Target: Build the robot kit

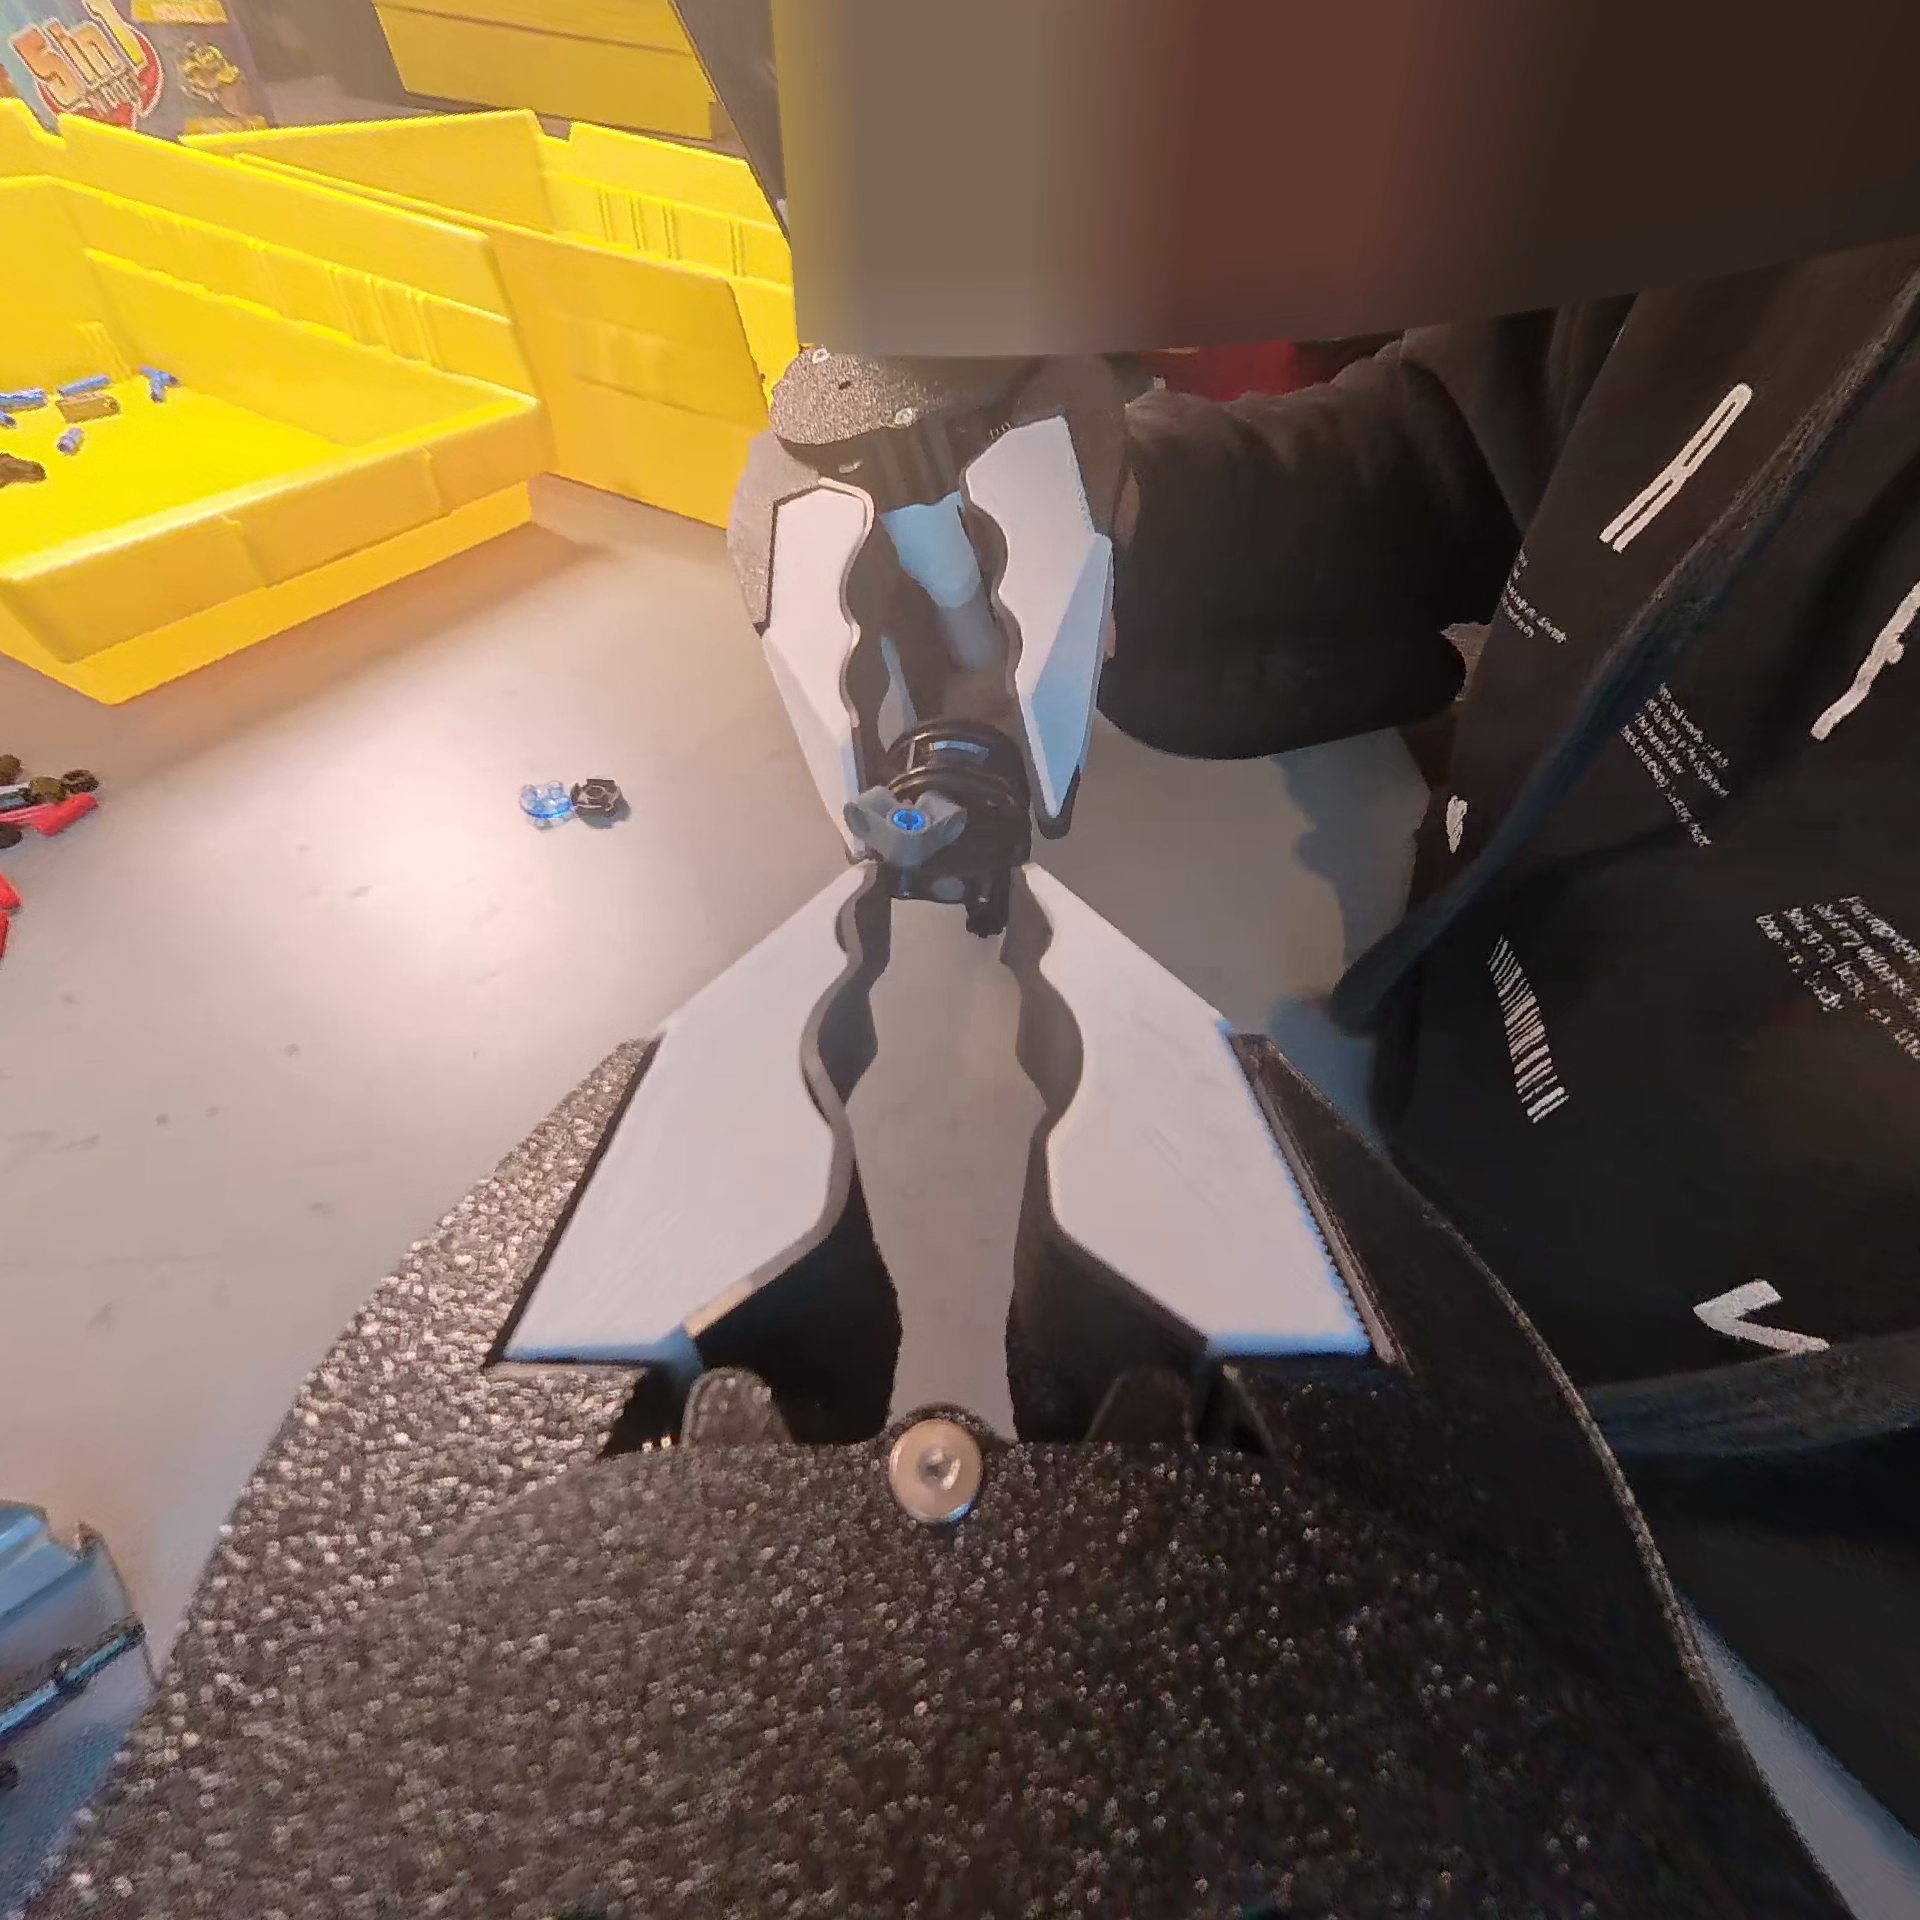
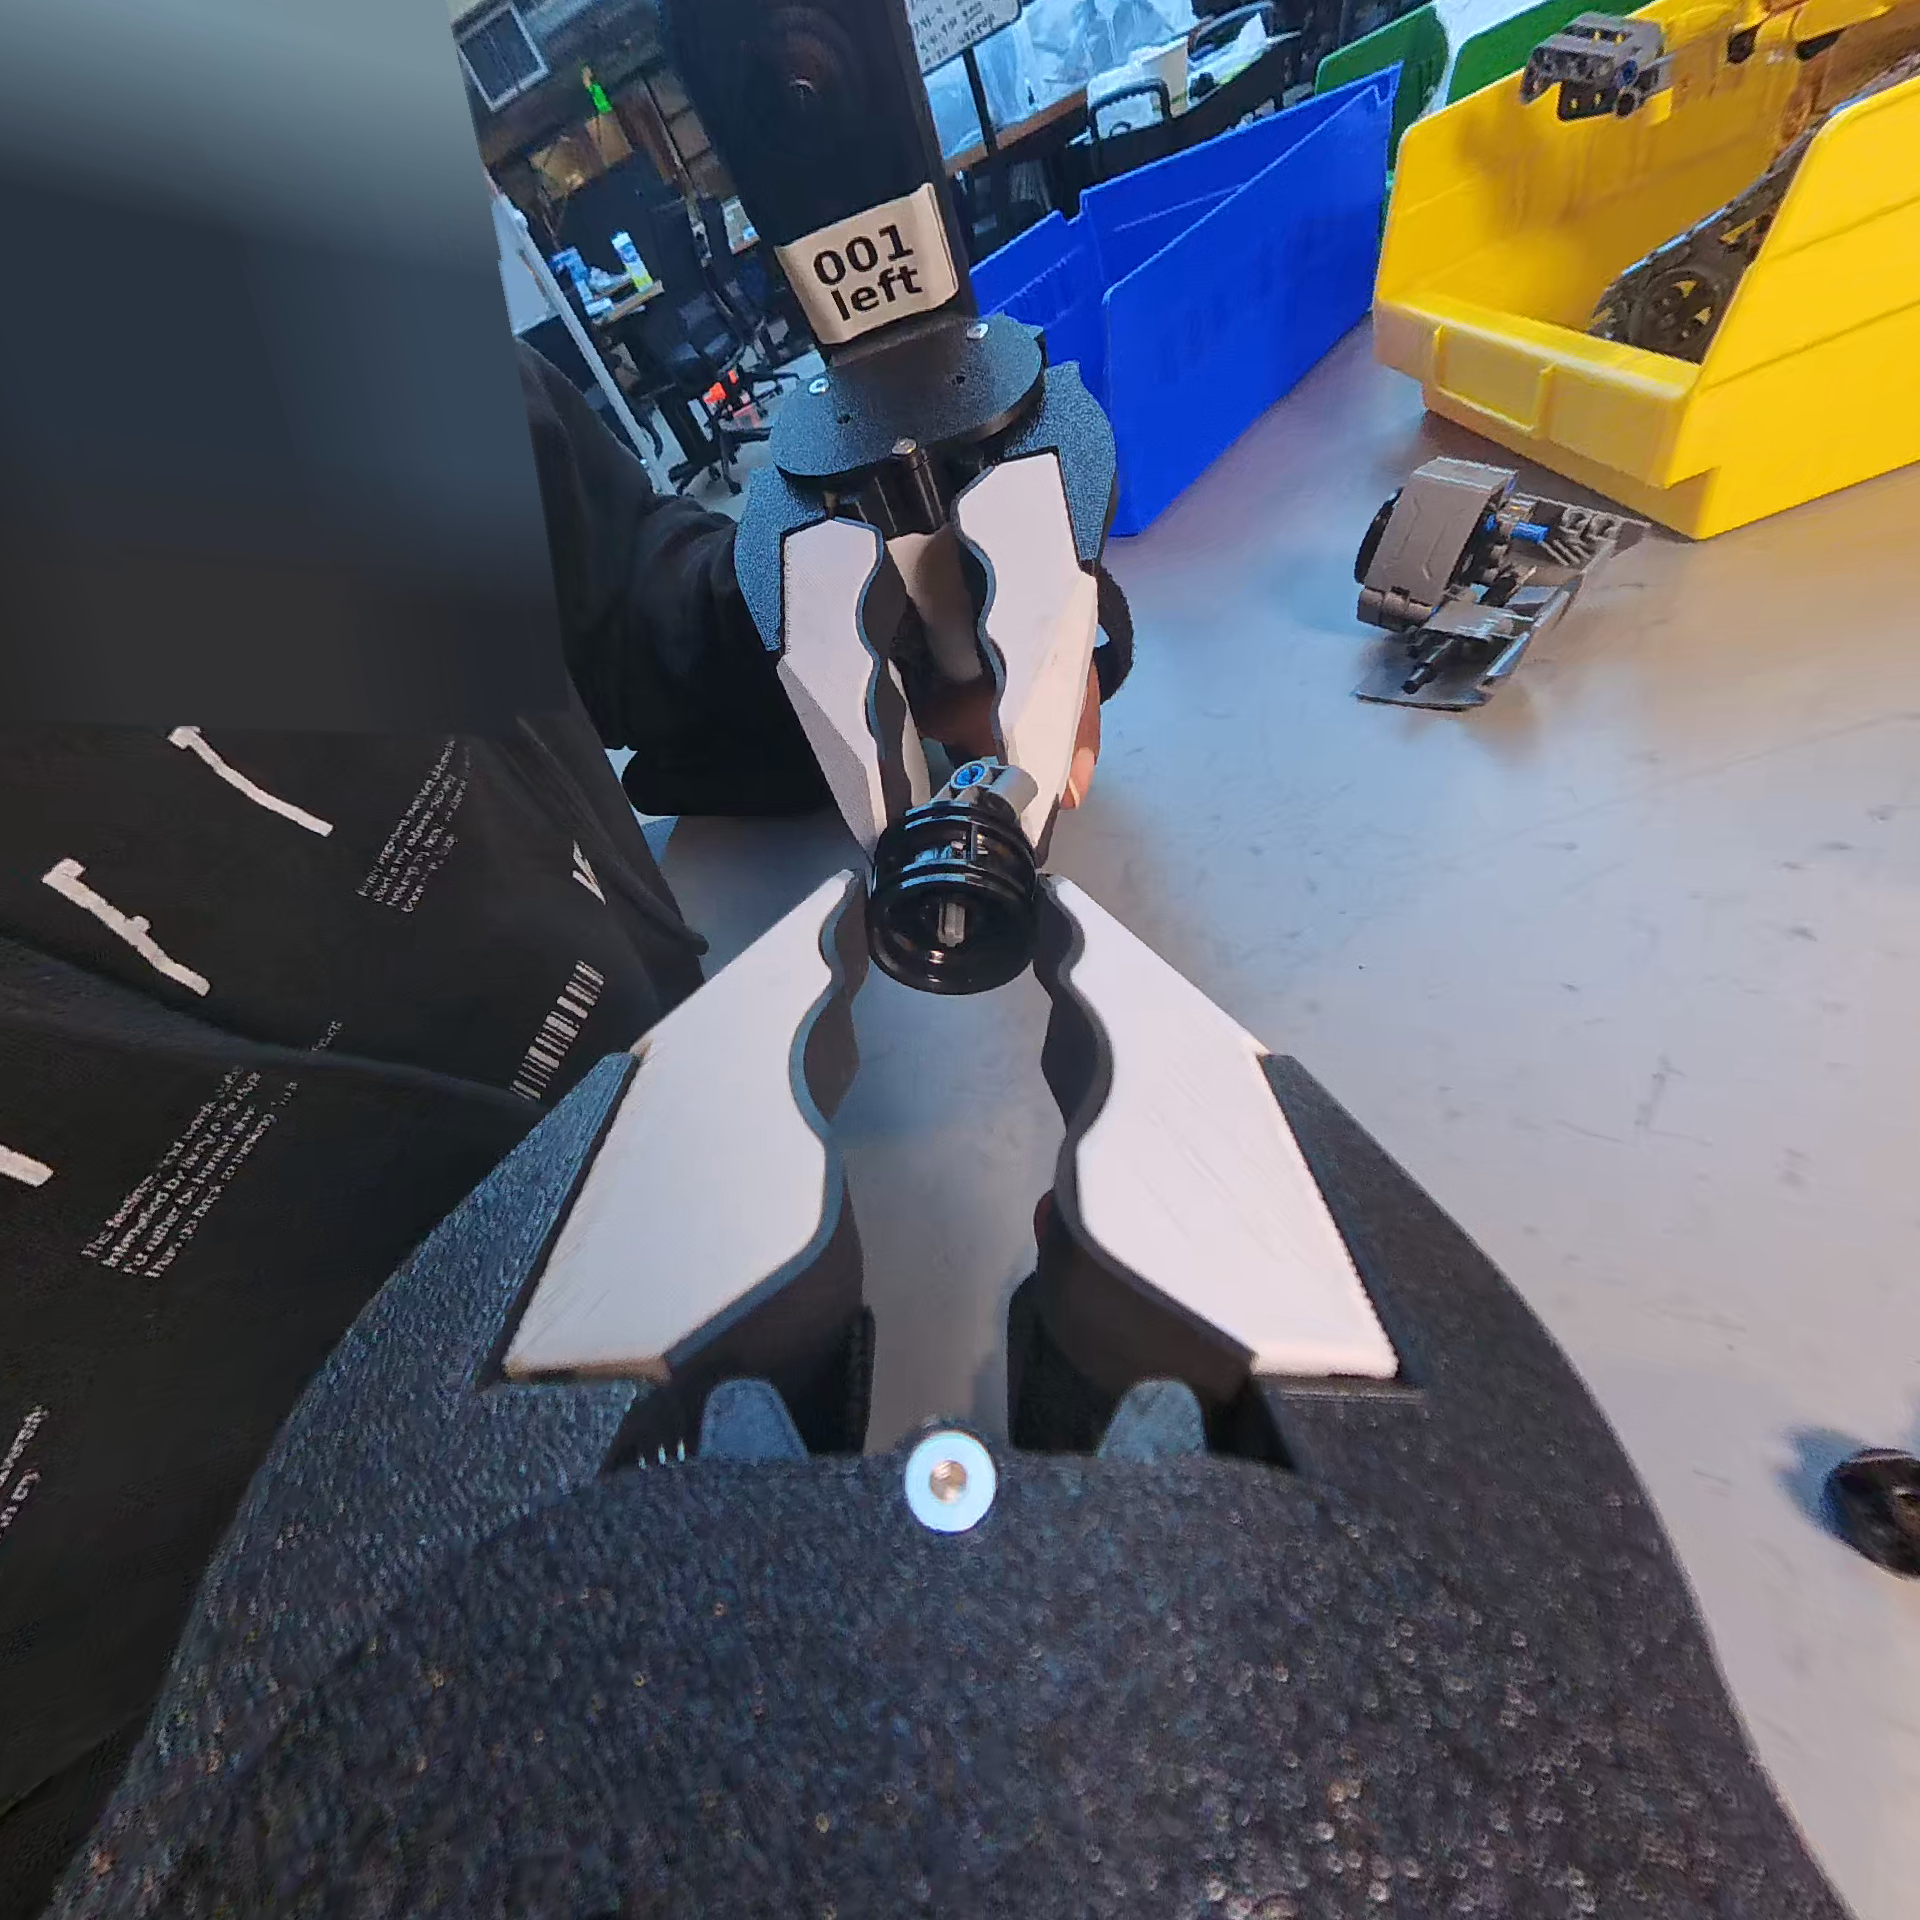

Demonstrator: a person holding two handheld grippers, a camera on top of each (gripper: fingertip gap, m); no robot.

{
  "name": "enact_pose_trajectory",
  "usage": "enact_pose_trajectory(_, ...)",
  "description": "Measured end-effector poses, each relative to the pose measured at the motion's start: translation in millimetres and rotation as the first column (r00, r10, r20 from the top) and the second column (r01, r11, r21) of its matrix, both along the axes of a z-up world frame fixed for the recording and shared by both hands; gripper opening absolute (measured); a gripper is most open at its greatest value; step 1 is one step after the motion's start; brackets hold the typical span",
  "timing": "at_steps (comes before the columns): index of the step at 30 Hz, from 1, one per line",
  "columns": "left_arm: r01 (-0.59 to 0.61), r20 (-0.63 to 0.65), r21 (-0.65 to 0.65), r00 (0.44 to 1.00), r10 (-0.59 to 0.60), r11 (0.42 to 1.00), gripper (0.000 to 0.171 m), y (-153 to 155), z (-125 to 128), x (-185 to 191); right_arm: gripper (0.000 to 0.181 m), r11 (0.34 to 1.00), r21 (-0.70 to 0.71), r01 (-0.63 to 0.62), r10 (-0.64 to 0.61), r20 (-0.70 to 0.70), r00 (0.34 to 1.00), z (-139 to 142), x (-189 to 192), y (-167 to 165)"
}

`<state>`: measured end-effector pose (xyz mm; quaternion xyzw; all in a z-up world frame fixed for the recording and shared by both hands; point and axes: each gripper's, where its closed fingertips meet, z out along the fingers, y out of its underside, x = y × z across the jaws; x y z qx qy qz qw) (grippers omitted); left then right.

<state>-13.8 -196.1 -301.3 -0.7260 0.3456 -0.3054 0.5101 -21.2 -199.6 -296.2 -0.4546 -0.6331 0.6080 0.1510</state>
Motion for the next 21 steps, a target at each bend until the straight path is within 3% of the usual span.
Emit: enact_pose_trajectory(21, -0.017, 0.02, 0.018, 1.0, 0.017, 1.0, 0.021, 0.7, 7.8, 1.4, 0.03, 1.0, 0.021, 0.008, -0.007, -0.037, 0.999, 7.6, 3.4, 0.8)
